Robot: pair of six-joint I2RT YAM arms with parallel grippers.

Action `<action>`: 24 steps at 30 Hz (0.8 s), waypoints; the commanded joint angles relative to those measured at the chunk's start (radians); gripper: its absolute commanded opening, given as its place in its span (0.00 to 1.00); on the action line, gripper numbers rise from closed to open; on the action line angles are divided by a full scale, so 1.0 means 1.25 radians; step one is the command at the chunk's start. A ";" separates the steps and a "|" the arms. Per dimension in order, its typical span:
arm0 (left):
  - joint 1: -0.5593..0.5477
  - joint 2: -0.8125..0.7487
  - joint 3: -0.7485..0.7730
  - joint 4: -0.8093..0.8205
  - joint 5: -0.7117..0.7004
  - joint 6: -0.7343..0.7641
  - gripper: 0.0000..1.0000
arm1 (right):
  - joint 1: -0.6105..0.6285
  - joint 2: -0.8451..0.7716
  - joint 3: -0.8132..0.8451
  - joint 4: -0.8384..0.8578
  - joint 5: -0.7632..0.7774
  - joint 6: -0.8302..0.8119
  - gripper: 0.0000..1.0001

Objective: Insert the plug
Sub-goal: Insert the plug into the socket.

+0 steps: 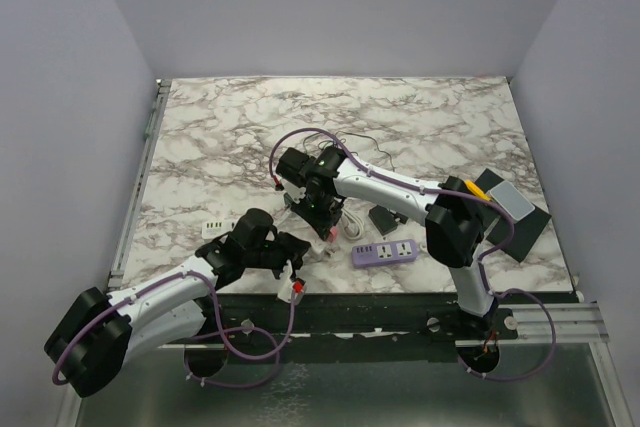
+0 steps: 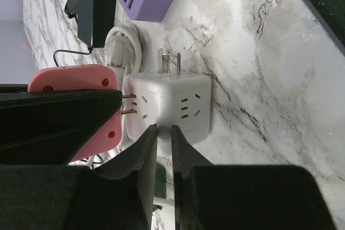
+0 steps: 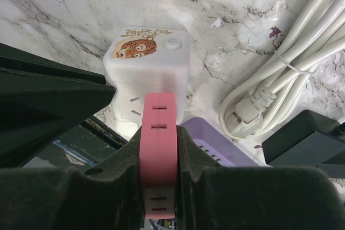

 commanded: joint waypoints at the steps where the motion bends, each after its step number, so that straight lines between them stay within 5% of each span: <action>1: -0.006 0.018 -0.005 -0.009 -0.008 -0.016 0.17 | 0.008 0.002 -0.020 0.015 -0.046 0.021 0.01; 24: -0.019 0.026 -0.012 0.020 -0.018 -0.040 0.14 | 0.017 0.019 -0.044 0.055 -0.075 0.066 0.01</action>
